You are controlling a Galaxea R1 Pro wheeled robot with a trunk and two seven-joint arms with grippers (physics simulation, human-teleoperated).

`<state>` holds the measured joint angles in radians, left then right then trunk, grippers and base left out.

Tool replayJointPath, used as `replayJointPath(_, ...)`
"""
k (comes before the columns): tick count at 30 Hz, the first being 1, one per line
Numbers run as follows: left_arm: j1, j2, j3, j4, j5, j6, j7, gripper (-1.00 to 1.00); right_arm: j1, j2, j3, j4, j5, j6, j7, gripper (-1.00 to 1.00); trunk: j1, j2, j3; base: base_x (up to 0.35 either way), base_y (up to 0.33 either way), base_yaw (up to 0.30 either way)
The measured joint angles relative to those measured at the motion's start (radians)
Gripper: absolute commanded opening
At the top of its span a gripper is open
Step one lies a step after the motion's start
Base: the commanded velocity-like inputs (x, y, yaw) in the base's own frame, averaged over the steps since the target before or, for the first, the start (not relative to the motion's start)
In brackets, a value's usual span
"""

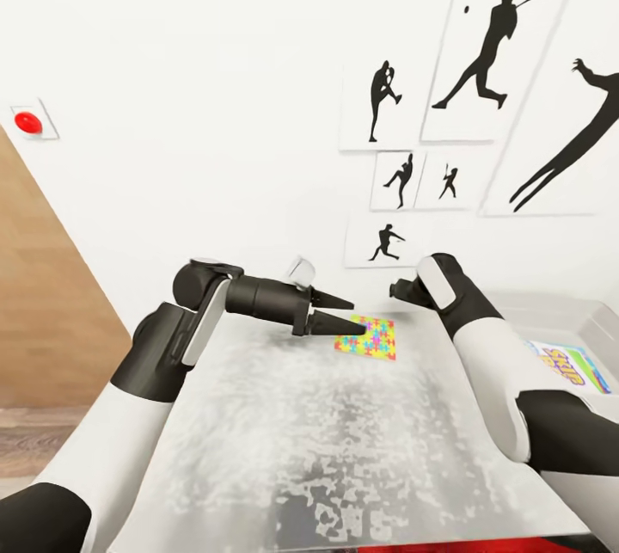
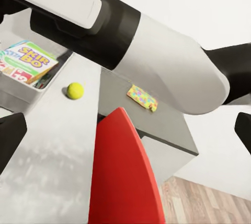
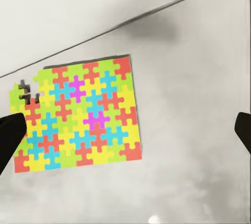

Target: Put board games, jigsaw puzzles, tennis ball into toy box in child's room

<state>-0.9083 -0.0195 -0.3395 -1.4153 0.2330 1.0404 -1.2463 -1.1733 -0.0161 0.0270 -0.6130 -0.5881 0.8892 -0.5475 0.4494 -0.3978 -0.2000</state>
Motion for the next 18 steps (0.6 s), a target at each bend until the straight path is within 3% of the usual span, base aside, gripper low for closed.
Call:
replayJointPath(6, 0.000, 0.007, 0.002, -0.001, -0.002, 0.000, -0.001, 1.00, -0.012, -0.014, 0.001, 0.000, -0.001, 0.000, 0.001, 1.00, 0.000, 0.000, -0.010, 0.000, 0.000, 0.000)
replayJointPath(18, 0.000, 0.009, 0.010, -0.007, -0.003, 0.000, 0.001, 1.00, -0.016, -0.015, 0.000, 0.001, -0.001, 0.001, 0.003, 1.00, 0.000, 0.000, -0.030, 0.000, 0.000, 0.000)
